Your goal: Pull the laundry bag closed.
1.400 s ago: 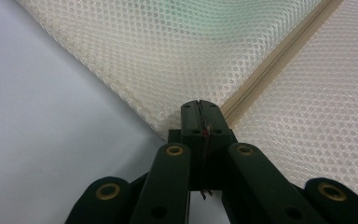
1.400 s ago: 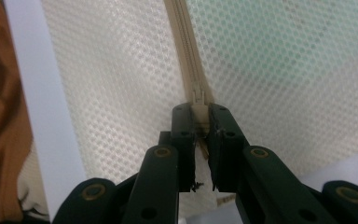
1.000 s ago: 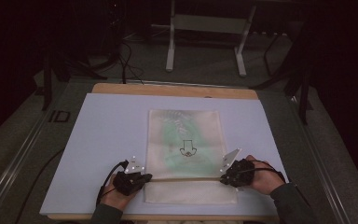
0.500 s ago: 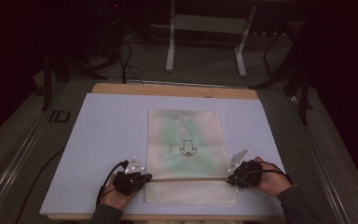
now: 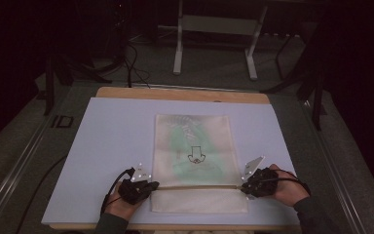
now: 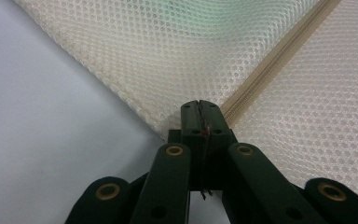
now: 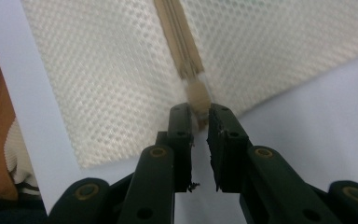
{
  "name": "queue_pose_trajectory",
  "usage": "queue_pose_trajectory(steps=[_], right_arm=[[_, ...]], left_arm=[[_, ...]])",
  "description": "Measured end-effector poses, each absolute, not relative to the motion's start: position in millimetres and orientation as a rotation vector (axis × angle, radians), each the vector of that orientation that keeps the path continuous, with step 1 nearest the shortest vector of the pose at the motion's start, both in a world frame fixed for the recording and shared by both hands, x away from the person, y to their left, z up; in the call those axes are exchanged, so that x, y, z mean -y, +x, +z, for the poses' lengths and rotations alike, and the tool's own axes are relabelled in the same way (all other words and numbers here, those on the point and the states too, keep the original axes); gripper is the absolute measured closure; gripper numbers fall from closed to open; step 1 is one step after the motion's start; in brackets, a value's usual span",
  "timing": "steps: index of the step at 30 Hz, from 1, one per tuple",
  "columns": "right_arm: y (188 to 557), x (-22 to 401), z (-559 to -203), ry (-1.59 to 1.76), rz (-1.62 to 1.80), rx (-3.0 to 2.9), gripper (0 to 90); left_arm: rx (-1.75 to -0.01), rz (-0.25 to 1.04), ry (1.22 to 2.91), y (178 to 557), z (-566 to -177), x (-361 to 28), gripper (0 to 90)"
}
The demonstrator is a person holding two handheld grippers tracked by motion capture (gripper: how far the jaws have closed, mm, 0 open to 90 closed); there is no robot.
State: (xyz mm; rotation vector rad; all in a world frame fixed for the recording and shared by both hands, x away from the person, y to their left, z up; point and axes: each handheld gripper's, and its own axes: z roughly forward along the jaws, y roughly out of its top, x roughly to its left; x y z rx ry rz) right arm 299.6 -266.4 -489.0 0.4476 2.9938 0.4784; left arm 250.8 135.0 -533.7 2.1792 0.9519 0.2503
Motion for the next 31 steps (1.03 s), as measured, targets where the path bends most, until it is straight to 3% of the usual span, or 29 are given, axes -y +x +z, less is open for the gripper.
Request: queue_pose_trajectory(steps=[31], right_arm=[[294,300,-488,0.56,0.522,-2.956,76.7]], left_arm=[[-0.94,0.266,2.147,251,-531,-137,88.9]])
